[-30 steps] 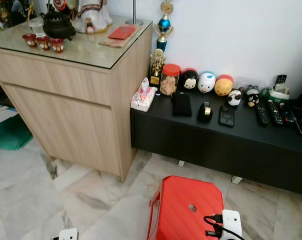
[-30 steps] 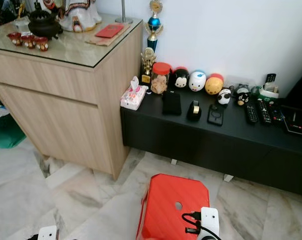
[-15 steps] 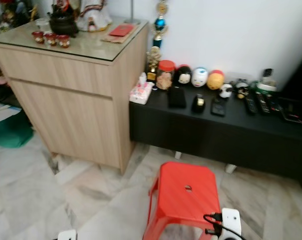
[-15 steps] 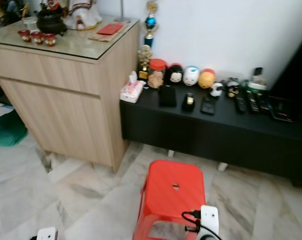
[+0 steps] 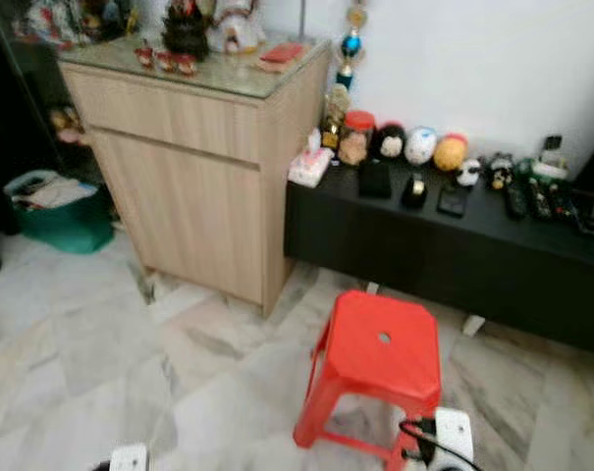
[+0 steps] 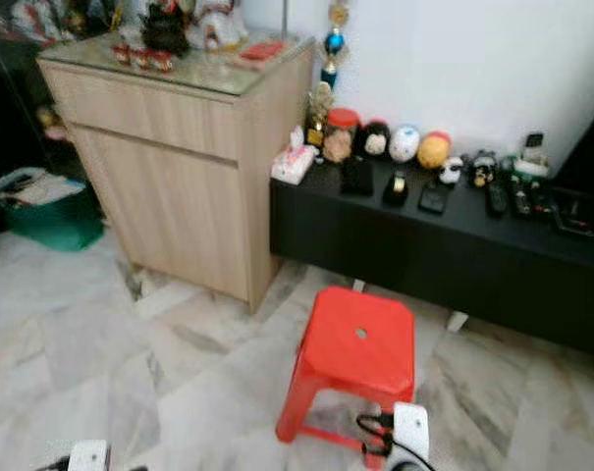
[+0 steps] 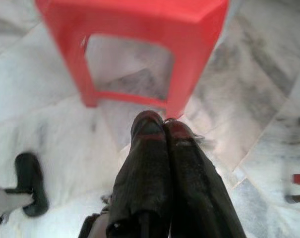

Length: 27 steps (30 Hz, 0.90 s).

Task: Hang keys on a hook

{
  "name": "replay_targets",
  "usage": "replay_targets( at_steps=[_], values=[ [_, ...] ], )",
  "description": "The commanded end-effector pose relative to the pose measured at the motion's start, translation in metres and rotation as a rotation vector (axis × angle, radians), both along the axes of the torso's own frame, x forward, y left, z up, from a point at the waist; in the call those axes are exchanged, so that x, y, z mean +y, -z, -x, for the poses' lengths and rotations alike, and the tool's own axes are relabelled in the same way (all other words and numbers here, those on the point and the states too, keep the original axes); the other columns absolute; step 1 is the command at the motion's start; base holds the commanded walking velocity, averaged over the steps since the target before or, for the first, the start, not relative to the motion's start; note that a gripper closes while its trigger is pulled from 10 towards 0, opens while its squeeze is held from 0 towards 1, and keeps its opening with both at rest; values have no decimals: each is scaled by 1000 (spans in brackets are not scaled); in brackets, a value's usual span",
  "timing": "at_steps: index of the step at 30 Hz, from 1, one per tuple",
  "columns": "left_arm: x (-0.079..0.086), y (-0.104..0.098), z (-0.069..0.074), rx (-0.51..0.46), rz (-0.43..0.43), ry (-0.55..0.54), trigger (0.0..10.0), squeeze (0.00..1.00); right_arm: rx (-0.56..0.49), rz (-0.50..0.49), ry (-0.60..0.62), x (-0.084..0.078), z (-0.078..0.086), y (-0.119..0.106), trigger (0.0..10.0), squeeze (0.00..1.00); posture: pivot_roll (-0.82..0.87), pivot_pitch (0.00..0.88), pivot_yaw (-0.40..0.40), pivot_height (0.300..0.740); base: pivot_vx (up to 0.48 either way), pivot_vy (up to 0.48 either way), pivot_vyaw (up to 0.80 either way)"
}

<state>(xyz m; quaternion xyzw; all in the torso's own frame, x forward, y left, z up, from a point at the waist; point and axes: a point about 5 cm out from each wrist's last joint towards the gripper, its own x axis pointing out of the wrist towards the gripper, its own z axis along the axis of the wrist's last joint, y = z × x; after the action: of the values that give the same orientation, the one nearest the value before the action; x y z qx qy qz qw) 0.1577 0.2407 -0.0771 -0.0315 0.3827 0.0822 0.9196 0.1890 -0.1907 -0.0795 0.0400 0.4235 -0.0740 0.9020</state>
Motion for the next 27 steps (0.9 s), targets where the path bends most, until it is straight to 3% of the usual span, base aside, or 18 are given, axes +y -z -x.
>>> replay_targets(
  at_steps=[1, 27],
  values=[
    [-3, 7, 14, 49, 8, 4, 10000, 0, 18, 1, 16, -4, 4, 2, 10000, 0, 95, 0, -70, 740, -360, 0, 0],
    [-3, 7, 12, 52, 11, 14, 10000, 0, 25, -18, 9, -2, 3, 2, 10000, 0, 99, 0, -71, 740, -359, 0, 0]
  ],
)
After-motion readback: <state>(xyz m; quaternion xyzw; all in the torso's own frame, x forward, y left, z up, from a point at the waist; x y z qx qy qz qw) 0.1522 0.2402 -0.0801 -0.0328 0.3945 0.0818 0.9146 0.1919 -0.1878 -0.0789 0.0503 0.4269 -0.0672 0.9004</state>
